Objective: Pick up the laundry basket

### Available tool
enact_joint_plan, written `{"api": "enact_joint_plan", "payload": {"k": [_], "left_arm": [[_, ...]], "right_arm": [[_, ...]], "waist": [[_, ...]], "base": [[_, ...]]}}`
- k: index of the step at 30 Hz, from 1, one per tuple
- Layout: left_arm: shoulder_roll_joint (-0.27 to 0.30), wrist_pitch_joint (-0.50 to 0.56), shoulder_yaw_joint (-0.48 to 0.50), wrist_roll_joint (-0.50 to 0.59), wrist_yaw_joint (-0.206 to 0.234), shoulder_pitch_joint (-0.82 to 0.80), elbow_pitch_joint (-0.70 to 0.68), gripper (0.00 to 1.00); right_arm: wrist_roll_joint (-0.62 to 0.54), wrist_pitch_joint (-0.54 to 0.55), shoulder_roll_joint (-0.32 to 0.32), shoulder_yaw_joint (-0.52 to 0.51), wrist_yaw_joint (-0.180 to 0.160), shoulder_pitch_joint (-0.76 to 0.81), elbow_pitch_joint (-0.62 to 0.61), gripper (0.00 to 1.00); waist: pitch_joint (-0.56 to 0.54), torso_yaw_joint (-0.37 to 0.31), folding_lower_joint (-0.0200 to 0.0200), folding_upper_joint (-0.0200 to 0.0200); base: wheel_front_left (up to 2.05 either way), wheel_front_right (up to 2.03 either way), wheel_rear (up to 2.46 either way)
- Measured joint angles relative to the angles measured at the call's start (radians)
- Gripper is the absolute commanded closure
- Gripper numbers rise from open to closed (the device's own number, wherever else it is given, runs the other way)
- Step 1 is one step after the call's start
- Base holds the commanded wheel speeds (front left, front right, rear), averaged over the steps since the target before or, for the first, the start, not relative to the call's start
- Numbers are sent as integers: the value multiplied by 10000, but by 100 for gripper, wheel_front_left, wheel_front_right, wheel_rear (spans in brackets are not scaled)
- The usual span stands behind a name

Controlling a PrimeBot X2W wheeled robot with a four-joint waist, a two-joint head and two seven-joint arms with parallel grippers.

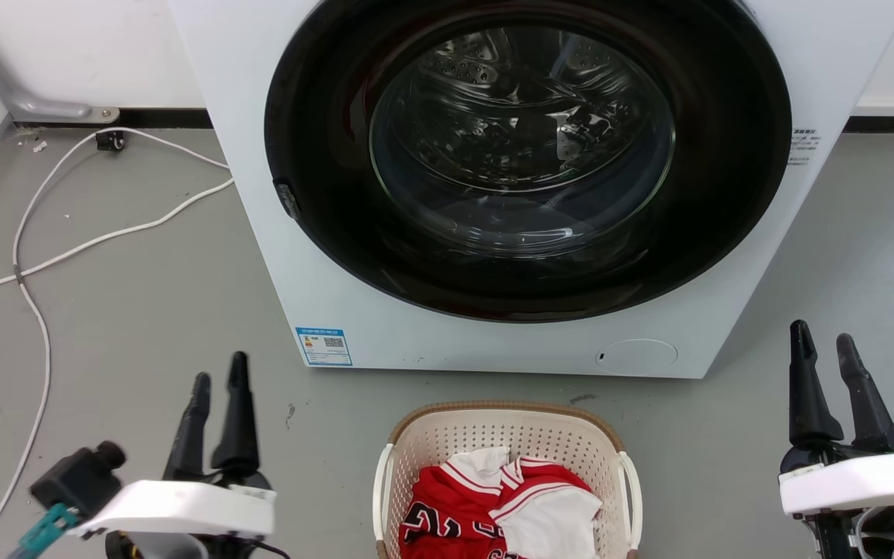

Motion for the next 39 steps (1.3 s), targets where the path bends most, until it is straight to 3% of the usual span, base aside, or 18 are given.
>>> {"api": "enact_joint_plan", "payload": {"k": [6, 14, 31, 39], "left_arm": [[4, -165, -694, 1678, 165, 30, -196, 0], [4, -384, -1275, 3057, 403, 51, -447, 0], [209, -780, -2123, 4834, 619, 251, -414, 0], [330, -959, -2303, 5563, 928, 317, -40, 0]], "right_arm": [[-966, -155, 0, 86, 0, 39, -167, 0], [-1912, -389, -4, 474, 0, 133, -320, 0], [-3528, -790, -8, 244, 2, 380, 88, 0], [-4103, -963, -12, 167, 2, 523, 495, 0]], "waist": [[32, -10, 0, 0], [56, -11, 0, 0], [59, -34, 0, 0], [57, -50, 0, 0]], "base": [[0, 0, 0], [0, 0, 0], [0, 0, 0], [0, 0, 0]]}}
